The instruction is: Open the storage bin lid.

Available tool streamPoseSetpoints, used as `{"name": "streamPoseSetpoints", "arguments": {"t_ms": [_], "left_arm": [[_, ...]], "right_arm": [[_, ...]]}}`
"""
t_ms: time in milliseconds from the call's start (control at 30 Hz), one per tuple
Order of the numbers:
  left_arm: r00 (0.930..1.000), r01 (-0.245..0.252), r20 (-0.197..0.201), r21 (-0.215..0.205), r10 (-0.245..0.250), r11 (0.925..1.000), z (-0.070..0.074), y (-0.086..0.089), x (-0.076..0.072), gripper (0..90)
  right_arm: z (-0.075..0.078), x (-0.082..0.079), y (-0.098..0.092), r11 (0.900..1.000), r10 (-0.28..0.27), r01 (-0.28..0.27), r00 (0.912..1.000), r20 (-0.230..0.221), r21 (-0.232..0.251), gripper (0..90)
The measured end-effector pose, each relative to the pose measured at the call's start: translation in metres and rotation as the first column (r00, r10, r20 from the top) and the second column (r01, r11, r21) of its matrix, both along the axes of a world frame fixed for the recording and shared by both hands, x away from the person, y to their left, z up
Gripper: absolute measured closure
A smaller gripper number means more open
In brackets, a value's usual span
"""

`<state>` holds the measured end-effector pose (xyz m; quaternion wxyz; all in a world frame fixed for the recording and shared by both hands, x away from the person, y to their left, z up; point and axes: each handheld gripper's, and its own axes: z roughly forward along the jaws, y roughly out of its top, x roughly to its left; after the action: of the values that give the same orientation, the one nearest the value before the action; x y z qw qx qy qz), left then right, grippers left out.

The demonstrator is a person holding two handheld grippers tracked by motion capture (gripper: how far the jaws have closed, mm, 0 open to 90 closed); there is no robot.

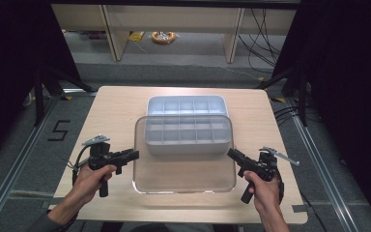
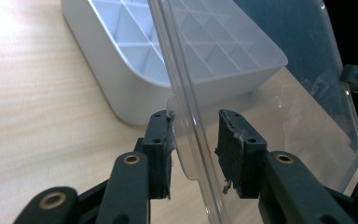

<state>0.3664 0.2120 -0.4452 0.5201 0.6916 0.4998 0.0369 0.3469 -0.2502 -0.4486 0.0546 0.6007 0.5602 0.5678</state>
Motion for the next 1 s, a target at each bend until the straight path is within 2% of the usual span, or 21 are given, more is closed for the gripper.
{"name": "streamPoseSetpoints", "arguments": {"t_ms": [67,100,133,167,200,233,300,367,400,533,567,667,700,800,833,900,933,1000], "left_arm": [[1.0,0.004,-0.005,0.004,-0.004,1.0,-0.003,0.0,-0.004,64.2],[1.0,0.005,-0.006,0.001,-0.005,1.0,-0.005,0.0,-0.006,64.1],[1.0,0.007,-0.007,0.005,-0.007,1.0,-0.006,0.0,-0.008,64.1],[0.9999,0.005,-0.011,0.007,-0.005,1.0,-0.007,0.0,-0.01,64.1],[0.9999,0.005,-0.01,0.013,-0.004,0.9999,-0.008,0.0,-0.013,64.1],[0.9999,0.007,-0.015,0.014,-0.006,0.9999,-0.009,0.0,-0.015,64.1],[0.9998,0.014,-0.016,0.02,-0.014,0.9997,-0.011,0.001,-0.018,64.0],[0.9996,0.019,-0.021,0.016,-0.018,0.9997,-0.012,0.001,-0.022,64.0],[0.9997,0.017,-0.02,0.013,-0.017,0.9998,-0.012,0.0,-0.023,64.0],[0.9992,0.029,-0.029,0.002,-0.029,0.9996,-0.015,0.001,-0.031,64.0],[0.999,0.03,-0.034,0.001,-0.029,0.9996,-0.017,0.001,-0.033,64.0],[0.9978,0.048,-0.045,-0.006,-0.049,0.9988,-0.022,0.0,-0.038,63.7],[0.9974,0.05,-0.051,-0.007,-0.05,0.9987,-0.023,0.0,-0.039,63.7],[0.9963,0.06,-0.062,-0.001,-0.06,0.9982,-0.028,-0.001,-0.042,63.6],[0.9955,0.066,-0.068,0.0,-0.066,0.9978,-0.029,-0.002,-0.043,63.4],[0.9949,0.072,-0.071,0.002,-0.071,0.9974,-0.031,-0.002,-0.043,63.4],[0.994,0.075,-0.081,0.01,-0.074,0.9971,-0.033,-0.004,-0.044,63.2],[0.9934,0.08,-0.083,0.017,-0.079,0.9966,-0.036,-0.004,-0.045,62.8]], "right_arm": [[-0.003,-0.005,0.0,1.0,-0.006,0.006,1.0,0.0,-0.019,68.8],[-0.004,-0.008,0.0,1.0,0.004,-0.004,0.9999,0.01,-0.001,68.9],[-0.005,-0.011,0.001,1.0,-0.001,0.001,1.0,-0.002,-0.018,68.9],[-0.007,-0.013,0.0,1.0,0.006,-0.005,1.0,0.008,-0.02,68.9],[-0.008,-0.015,0.0,1.0,0.01,-0.01,0.9999,0.007,-0.001,69.0],[-0.008,-0.018,0.0,1.0,0.001,-0.002,1.0,-0.01,-0.013,69.0],[-0.01,-0.022,0.0,1.0,0.006,-0.006,1.0,-0.008,-0.018,69.0],[-0.013,-0.026,-0.001,1.0,0.014,-0.014,0.9999,0.007,-0.002,69.0],[-0.013,-0.029,0.0,1.0,0.003,-0.003,0.9999,-0.017,-0.015,68.9],[-0.017,-0.038,-0.001,1.0,0.007,-0.007,0.9998,-0.017,-0.005,68.9],[-0.018,-0.04,-0.001,1.0,0.013,-0.013,0.9999,-0.006,0.0,68.8],[-0.019,-0.047,-0.002,1.0,-0.001,0.0,0.9995,-0.032,-0.019,68.7],[-0.021,-0.049,-0.002,1.0,0.005,-0.005,0.9992,-0.039,0.002,68.7],[-0.029,-0.053,-0.005,1.0,0.004,-0.005,0.9997,-0.026,-0.023,68.6],[-0.029,-0.055,-0.005,1.0,0.0,-0.001,0.9989,-0.048,-0.011,68.5],[-0.032,-0.058,-0.007,1.0,0.0,-0.001,0.9985,-0.055,-0.014,68.5],[-0.034,-0.058,-0.006,1.0,0.0,0.0,0.9986,-0.053,0.0,68.4],[-0.036,-0.06,-0.007,1.0,-0.002,0.001,0.9975,-0.071,-0.021,68.5]]}}
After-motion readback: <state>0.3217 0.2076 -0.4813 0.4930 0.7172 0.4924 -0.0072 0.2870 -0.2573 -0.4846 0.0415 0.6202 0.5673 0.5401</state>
